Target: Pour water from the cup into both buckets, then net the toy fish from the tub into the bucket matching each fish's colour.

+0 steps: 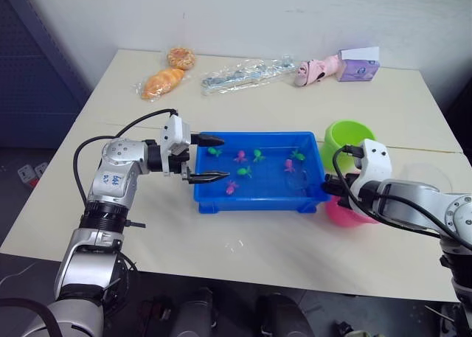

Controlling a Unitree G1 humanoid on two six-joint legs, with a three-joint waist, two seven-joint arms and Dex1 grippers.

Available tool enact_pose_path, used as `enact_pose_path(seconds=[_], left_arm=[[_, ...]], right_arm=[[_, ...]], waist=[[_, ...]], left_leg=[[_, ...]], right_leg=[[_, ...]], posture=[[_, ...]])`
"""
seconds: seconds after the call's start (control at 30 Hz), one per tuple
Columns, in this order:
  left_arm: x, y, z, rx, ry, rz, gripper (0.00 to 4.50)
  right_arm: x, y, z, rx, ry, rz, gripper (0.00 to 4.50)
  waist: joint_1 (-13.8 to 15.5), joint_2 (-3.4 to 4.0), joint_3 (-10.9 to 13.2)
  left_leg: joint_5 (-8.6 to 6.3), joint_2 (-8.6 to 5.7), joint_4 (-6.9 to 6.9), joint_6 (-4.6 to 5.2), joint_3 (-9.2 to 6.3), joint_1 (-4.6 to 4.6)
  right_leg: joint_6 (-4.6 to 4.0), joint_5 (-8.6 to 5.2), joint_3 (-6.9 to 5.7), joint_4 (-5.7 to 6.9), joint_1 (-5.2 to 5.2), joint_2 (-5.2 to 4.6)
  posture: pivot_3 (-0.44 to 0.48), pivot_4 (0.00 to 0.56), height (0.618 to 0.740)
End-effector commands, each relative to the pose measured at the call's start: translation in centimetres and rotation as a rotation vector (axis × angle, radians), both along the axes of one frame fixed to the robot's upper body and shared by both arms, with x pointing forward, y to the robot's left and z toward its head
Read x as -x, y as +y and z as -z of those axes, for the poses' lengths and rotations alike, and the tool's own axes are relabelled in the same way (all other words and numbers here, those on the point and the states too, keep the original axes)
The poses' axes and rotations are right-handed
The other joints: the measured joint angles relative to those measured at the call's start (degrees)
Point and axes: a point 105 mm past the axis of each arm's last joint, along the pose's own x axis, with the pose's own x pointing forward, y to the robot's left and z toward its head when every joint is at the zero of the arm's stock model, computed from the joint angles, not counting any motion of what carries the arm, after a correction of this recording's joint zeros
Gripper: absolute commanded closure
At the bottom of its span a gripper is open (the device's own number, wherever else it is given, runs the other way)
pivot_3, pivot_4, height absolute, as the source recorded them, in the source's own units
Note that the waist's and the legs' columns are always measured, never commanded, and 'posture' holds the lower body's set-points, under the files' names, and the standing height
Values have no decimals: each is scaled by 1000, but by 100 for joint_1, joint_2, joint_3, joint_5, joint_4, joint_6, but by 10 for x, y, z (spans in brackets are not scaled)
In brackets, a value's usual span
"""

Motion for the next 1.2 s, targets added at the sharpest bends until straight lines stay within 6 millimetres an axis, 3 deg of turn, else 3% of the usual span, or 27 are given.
enact_pose_path(seconds=[0.03,0.43,0.67,1.03,1.2], left_arm=[[1,-2,-8,10,-37,19,39],[1,-1,-8,10,-37,19,39],[1,0,-7,10,-37,13,39],[2,6,-5,-13,-38,11,39],[3,4,-9,18,-15,37,39]], right_arm=[[-4,0,-1,-18,-11,21,4500],[-30,18,-12,-143,-91,29,4500],[-31,27,-21,-273,-120,12,4500],[-7,6,-45,-438,-235,55,4500],[21,10,-69,-476,-413,-99,4500]], waist=[[-1,0,0],[-14,0,0],[-13,0,0],[0,0,0],[-6,2,0]], left_leg=[[0,0,0,0,0,0],[5,2,-2,-6,0,0],[5,1,-1,-6,0,0],[5,1,-4,-5,-2,-1],[5,1,-4,-5,-1,0]], right_leg=[[0,0,0,0,0,0],[0,0,-1,2,-2,2],[0,0,0,3,-2,1],[0,0,-1,2,-1,1],[0,0,2,4,-2,2]], posture=[[0,150,740],[0,150,740],[0,150,740],[0,150,740],[0,150,740]])
